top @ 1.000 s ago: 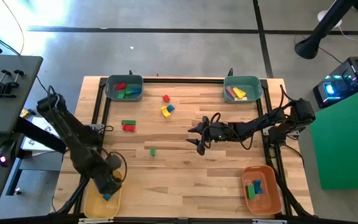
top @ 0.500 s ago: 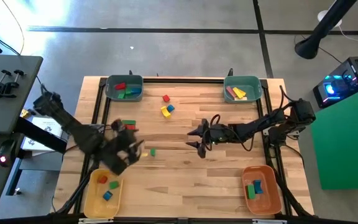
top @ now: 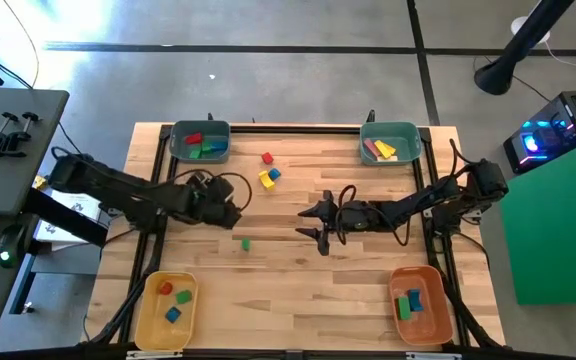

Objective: Sort blocks by size
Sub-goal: Put the red arch block into the yellow bin

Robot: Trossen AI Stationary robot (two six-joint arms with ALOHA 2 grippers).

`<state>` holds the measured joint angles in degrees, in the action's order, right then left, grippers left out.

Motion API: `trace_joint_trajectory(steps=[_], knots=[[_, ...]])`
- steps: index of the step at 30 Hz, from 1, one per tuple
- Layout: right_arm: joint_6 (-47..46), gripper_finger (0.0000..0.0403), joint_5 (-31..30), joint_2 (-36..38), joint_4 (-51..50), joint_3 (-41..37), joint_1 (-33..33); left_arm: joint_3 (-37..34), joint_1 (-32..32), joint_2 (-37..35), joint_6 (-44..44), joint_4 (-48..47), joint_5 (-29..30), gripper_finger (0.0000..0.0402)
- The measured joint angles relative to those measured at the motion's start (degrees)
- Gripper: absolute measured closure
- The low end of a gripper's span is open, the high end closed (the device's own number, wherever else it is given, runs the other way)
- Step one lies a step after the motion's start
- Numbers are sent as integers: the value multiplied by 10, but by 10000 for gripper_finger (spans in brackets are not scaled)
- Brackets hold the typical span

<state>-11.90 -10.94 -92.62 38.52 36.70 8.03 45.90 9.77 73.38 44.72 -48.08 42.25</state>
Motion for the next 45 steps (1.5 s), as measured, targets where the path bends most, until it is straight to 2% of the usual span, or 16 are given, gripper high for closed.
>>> trace_joint_trajectory(steps=[2,5,8,14,18,21,23,26,30,32,35,39,41,45], knots=[[-4,181,0,0,0,0,0,-27,-21,0,-12,40,-45,192],[-14,181,0,0,0,0,0,-53,-37,0,-17,41,-61,192],[-23,181,0,0,-1,0,0,-57,-48,0,-10,-12,-42,192],[-28,181,-8,0,-1,0,0,-53,-84,-2,49,-119,-44,192],[-28,181,-20,0,-1,0,0,-53,-112,-2,87,-158,21,193],[-28,181,-33,0,5,0,-2,-51,-128,-10,98,-149,97,193],[-20,181,-37,0,26,0,-7,-33,-142,-19,82,-144,117,193],[18,181,-39,0,64,0,-22,2,-161,-35,16,-132,119,193],[83,181,-39,0,100,0,-50,38,-179,-56,-126,-49,107,193],[103,181,-39,0,102,0,-69,45,-189,-65,-214,26,73,193],[107,181,-39,0,101,0,-97,45,-206,-73,-341,145,-8,193],[106,181,-38,0,97,0,-134,45,-232,-73,-450,258,-103,193],[109,181,-38,0,97,0,-151,45,-245,-73,-495,298,-127,193],[119,181,-37,0,97,0,-187,45,-265,-73,-557,363,-132,193]])
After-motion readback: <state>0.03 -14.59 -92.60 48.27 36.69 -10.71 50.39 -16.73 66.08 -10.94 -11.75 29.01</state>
